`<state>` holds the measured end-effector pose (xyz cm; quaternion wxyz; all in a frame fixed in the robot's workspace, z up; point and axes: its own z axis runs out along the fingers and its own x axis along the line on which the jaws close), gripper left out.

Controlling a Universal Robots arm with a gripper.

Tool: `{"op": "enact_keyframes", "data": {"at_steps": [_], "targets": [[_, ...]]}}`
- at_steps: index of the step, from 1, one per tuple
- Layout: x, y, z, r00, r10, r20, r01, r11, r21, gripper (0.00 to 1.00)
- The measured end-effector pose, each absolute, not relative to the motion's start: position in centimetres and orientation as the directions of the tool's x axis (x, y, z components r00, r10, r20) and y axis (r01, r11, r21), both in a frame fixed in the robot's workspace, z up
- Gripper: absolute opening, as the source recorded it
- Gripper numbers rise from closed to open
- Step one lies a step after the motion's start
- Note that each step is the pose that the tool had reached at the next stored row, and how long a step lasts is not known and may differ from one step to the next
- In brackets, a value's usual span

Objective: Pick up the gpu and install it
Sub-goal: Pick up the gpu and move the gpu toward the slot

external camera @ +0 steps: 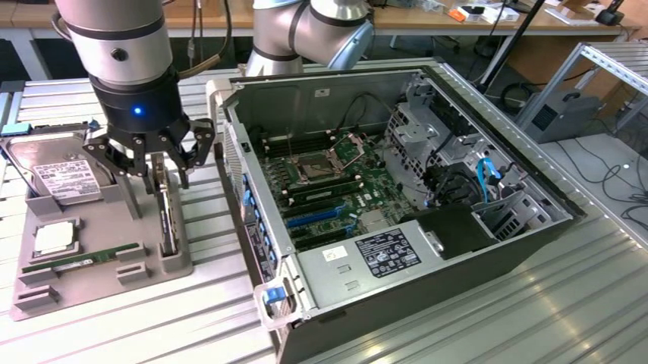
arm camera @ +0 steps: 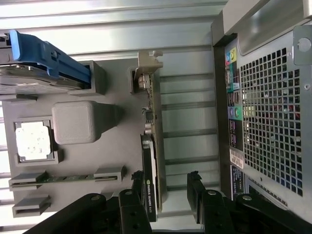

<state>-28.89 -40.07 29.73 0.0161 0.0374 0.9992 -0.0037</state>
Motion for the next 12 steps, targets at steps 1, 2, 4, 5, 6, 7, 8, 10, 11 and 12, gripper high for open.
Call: {"op": "enact_keyframes", "data": {"at_steps": [1, 2, 4, 5, 6, 7, 8, 10, 11, 12], "targets": [[-28.9, -40.07, 29.67, -0.997, 0.075, -0.033, 0.075, 0.997, -0.006, 0.48], [-28.92, -40.07, 29.59, -0.997, 0.075, -0.033, 0.075, 0.997, -0.006, 0.48], [-28.95, -40.07, 29.42, -0.997, 0.075, -0.033, 0.075, 0.997, -0.006, 0.48], [-28.96, -40.07, 29.36, -0.997, 0.075, -0.033, 0.075, 0.997, -0.006, 0.48], [-28.97, -40.07, 29.32, -0.997, 0.075, -0.032, 0.075, 0.997, -0.006, 0.48], [-28.99, -40.07, 29.25, -0.997, 0.075, -0.033, 0.075, 0.997, -0.006, 0.48], [-29.01, -40.07, 29.16, -0.997, 0.075, -0.033, 0.075, 0.997, -0.006, 0.48], [-29.04, -40.07, 29.01, -0.997, 0.075, -0.033, 0.075, 0.997, -0.006, 0.48], [-29.04, -40.07, 28.95, -0.997, 0.075, -0.033, 0.075, 0.997, -0.006, 0.48], [-29.05, -40.07, 28.91, -0.997, 0.075, -0.033, 0.075, 0.997, -0.006, 0.48]]}}
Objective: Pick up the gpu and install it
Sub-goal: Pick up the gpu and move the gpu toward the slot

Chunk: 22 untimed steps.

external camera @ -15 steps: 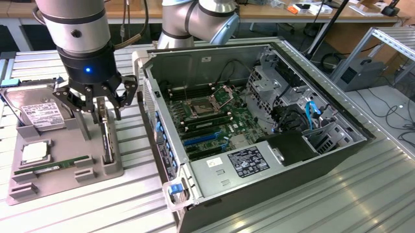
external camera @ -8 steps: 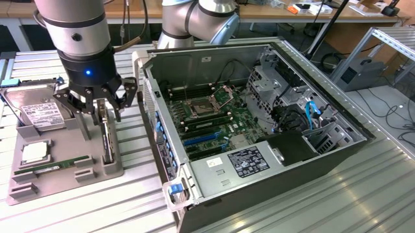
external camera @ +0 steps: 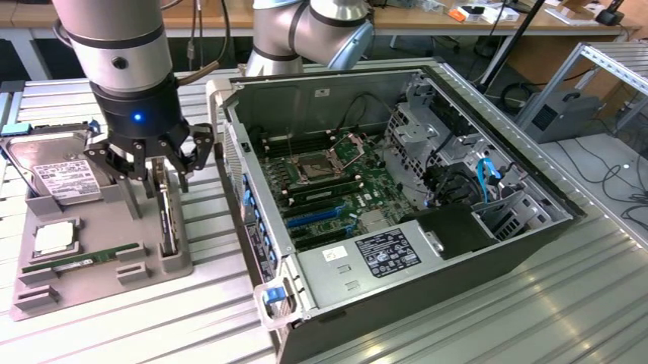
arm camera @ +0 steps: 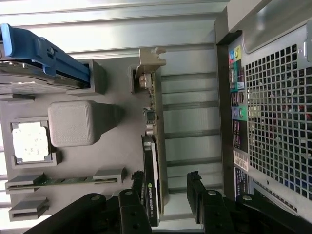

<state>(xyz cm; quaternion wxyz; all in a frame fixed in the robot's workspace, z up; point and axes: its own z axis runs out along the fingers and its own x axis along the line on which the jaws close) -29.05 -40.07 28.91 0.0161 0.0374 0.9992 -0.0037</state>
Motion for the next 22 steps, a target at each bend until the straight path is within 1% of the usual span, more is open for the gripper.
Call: {"op": "enact_keyframes", "data": {"at_steps": [22], "targets": [[-29.4, -40.1, 27.5, -0.997, 0.075, -0.033, 0.075, 0.997, -0.006, 0.48]]}}
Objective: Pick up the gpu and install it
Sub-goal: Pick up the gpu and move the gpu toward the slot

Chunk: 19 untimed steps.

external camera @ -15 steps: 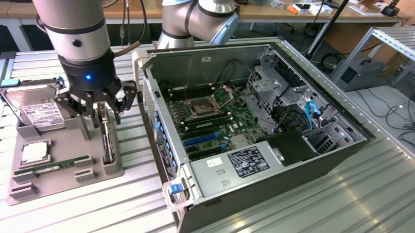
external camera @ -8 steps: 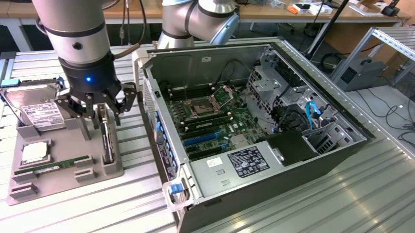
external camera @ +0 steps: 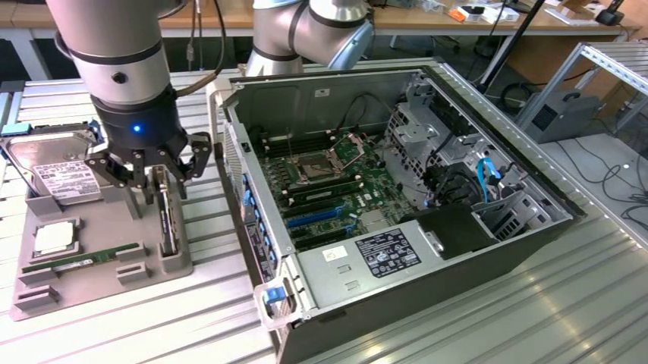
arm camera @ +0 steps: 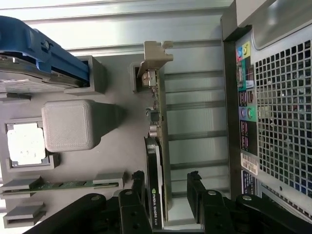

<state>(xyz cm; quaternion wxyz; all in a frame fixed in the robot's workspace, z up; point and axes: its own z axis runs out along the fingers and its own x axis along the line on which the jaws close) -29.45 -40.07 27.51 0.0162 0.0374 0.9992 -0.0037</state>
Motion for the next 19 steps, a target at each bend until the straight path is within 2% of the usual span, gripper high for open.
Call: {"op": "enact_keyframes", "data": {"at_steps": [19], "targets": [[-29.7, -39.7, 25.2, -0.997, 0.075, -0.033, 0.075, 0.997, -0.006, 0.48]]}}
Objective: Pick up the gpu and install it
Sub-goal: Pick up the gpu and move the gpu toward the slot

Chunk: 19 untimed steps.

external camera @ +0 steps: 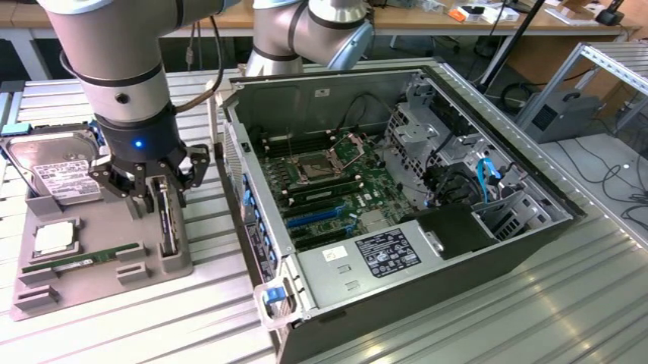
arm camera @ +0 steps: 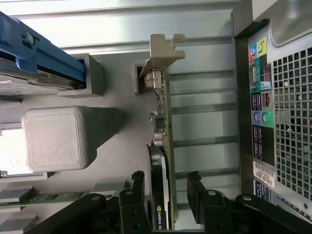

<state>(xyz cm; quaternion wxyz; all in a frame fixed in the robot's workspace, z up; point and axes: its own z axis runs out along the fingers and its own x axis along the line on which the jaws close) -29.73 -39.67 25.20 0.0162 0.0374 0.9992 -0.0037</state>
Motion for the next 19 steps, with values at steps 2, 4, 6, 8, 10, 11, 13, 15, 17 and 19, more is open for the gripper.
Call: {"op": "enact_keyframes", "data": {"at_steps": [2, 4, 6, 8, 10, 11, 13, 15, 17, 19], "targets": [[-29.74, -39.67, 25.08, -0.997, 0.075, -0.033, 0.075, 0.997, -0.006, 0.48], [-29.76, -39.67, 24.83, -0.997, 0.075, -0.033, 0.075, 0.997, -0.006, 0.48], [-29.79, -39.67, 24.5, -0.997, 0.075, -0.033, 0.075, 0.997, -0.006, 0.48], [-29.8, -39.67, 24.31, -0.997, 0.075, -0.033, 0.075, 0.997, -0.006, 0.48], [-29.8, -39.67, 24.28, -0.997, 0.075, -0.032, 0.075, 0.997, -0.006, 0.48], [-29.8, -39.67, 24.28, -0.997, 0.075, -0.032, 0.075, 0.997, -0.006, 0.48], [-29.8, -39.67, 24.26, -0.997, 0.075, -0.033, 0.075, 0.997, -0.006, 0.48], [-29.8, -39.67, 24.26, -0.997, 0.075, -0.033, 0.075, 0.997, -0.006, 0.47], [-29.8, -39.67, 24.26, -0.997, 0.075, -0.032, 0.075, 0.997, -0.006, 0.4], [-29.8, -39.67, 24.26, -0.997, 0.075, -0.033, 0.075, 0.997, -0.006, 0.29]]}}
